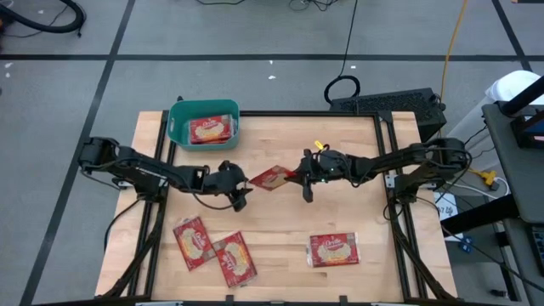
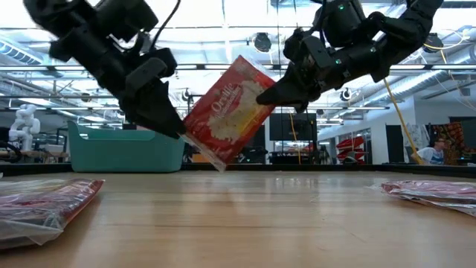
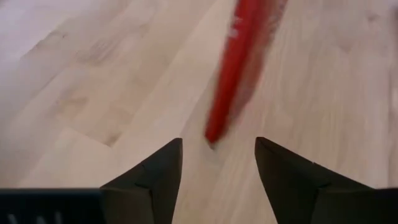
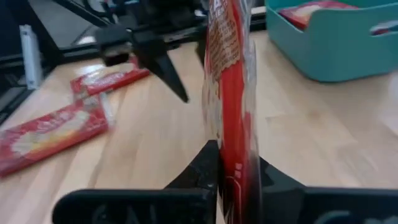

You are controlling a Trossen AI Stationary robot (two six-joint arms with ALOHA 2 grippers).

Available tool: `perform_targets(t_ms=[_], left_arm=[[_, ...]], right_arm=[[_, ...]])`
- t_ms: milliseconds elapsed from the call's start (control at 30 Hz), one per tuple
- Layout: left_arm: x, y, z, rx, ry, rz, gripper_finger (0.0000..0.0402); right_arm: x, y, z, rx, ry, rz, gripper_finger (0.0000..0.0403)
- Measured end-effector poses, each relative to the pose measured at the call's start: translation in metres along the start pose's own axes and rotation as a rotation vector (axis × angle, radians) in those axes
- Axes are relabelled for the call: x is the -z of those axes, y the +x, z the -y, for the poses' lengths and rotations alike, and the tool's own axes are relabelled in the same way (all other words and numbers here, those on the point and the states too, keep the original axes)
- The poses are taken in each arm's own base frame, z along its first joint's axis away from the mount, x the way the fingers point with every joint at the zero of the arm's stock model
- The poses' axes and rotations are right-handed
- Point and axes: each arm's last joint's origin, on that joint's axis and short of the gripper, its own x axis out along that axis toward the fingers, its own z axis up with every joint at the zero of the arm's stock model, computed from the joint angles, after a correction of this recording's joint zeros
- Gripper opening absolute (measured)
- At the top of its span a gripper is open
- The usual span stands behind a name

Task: Sort popcorn bags into baskets
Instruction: Put the red popcorn bag into the green bin

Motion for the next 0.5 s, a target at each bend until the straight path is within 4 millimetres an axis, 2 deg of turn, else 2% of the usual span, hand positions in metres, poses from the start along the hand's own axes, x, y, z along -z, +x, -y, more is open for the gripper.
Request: perform_targets(t_ms=[100, 333, 500], left_arm=[[0.009, 0.000, 0.001, 0.057, -0.027, 0.112, 0.0188], [0.026, -0.008, -0.005, 0.139, -0.051, 0.357, 0.0174], [0.017, -0.017, -0.004, 0.175, -0.009, 0.526, 0.0191]], right_arm=[[0.001, -0.003, 0.000, 0.002, 0.001, 0.050, 0.0009], [0.002, -0.017, -0.008, -0.038, 0.022, 0.291, 0.0010], [-0.004, -0.021, -0.014, -0.068, 0.015, 0.394, 0.0010]])
